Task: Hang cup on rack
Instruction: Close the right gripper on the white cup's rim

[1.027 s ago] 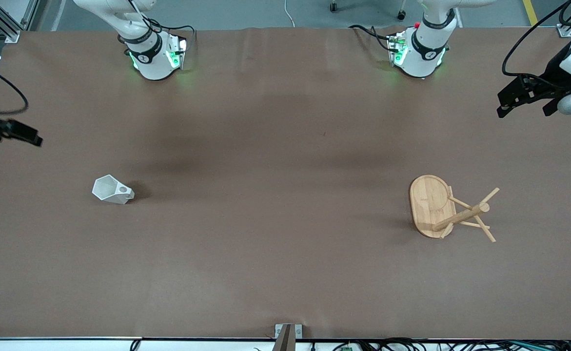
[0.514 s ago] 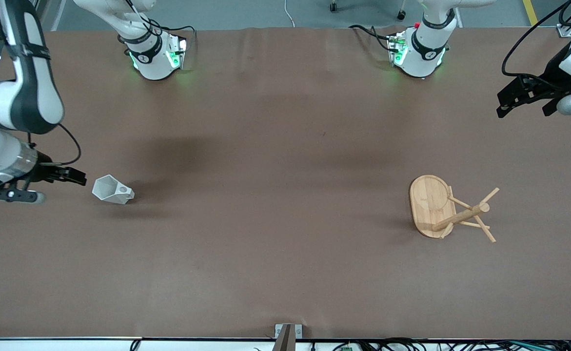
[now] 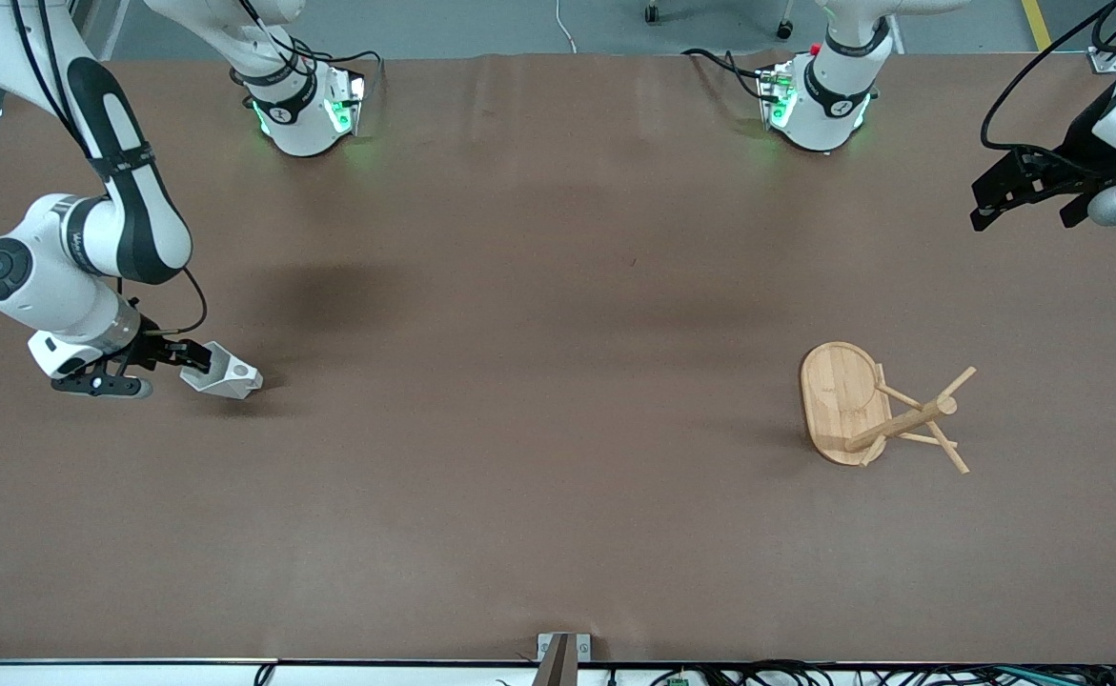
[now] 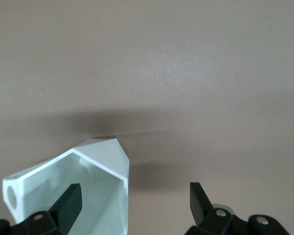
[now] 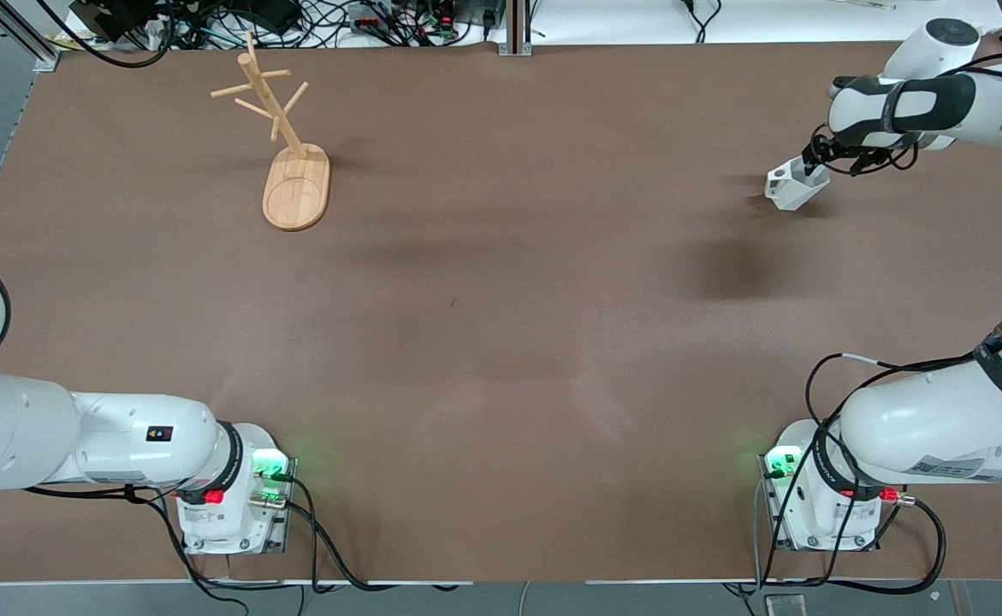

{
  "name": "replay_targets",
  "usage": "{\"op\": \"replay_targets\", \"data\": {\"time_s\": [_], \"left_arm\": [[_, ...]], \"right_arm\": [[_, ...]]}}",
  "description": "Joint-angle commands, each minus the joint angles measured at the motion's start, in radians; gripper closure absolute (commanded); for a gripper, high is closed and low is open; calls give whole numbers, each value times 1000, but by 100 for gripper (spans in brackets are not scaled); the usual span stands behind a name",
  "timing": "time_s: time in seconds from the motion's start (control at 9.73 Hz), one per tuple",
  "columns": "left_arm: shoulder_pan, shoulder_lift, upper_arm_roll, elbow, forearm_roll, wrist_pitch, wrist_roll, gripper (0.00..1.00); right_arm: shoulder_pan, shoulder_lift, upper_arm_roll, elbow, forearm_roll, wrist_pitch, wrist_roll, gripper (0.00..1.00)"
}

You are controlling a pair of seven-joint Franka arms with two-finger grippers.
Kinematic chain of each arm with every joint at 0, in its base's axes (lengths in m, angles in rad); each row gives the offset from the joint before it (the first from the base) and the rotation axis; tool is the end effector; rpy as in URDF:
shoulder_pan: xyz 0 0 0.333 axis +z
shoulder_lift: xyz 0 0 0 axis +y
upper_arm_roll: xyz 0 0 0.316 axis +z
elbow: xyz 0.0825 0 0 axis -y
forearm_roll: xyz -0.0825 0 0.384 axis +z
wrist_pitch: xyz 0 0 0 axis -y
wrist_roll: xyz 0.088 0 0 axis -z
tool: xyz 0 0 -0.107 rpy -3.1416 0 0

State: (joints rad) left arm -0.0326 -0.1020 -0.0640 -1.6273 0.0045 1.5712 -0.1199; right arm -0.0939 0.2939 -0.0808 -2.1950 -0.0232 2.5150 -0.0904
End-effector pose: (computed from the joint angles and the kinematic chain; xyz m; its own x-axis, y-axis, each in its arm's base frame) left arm 0.5201 -0.0518 0.6527 0.9986 0.0234 0.0467 0.0237 -0.9997 -0.0055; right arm 0.5516 -0.0971 0.2524 0.9978 -0.0614 0.0229 -0.0623 -0.9973 0.0397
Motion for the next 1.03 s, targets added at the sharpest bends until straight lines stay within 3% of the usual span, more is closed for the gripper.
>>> {"op": "replay_targets", "data": {"time_s": [0.0, 0.21, 0.41, 0.72, 0.92], "left_arm": [[7, 28, -5, 0, 6, -14, 19, 0], [7, 30, -5, 0, 6, -14, 19, 0], [7, 30, -5, 1, 6, -13, 19, 0], [7, 36, -5, 3, 6, -11, 19, 0], [7, 45, -5, 12, 6, -8, 19, 0]], "right_arm": [[-12, 20, 9, -8, -7, 36, -12, 10], [-10, 33, 9, -8, -7, 38, -12, 30], [-12, 42, 10, -5, -6, 38, -11, 63], [-12, 50, 10, 0, 17, 36, -5, 96], [-6, 45, 10, 14, 29, 12, -8, 99]]}}
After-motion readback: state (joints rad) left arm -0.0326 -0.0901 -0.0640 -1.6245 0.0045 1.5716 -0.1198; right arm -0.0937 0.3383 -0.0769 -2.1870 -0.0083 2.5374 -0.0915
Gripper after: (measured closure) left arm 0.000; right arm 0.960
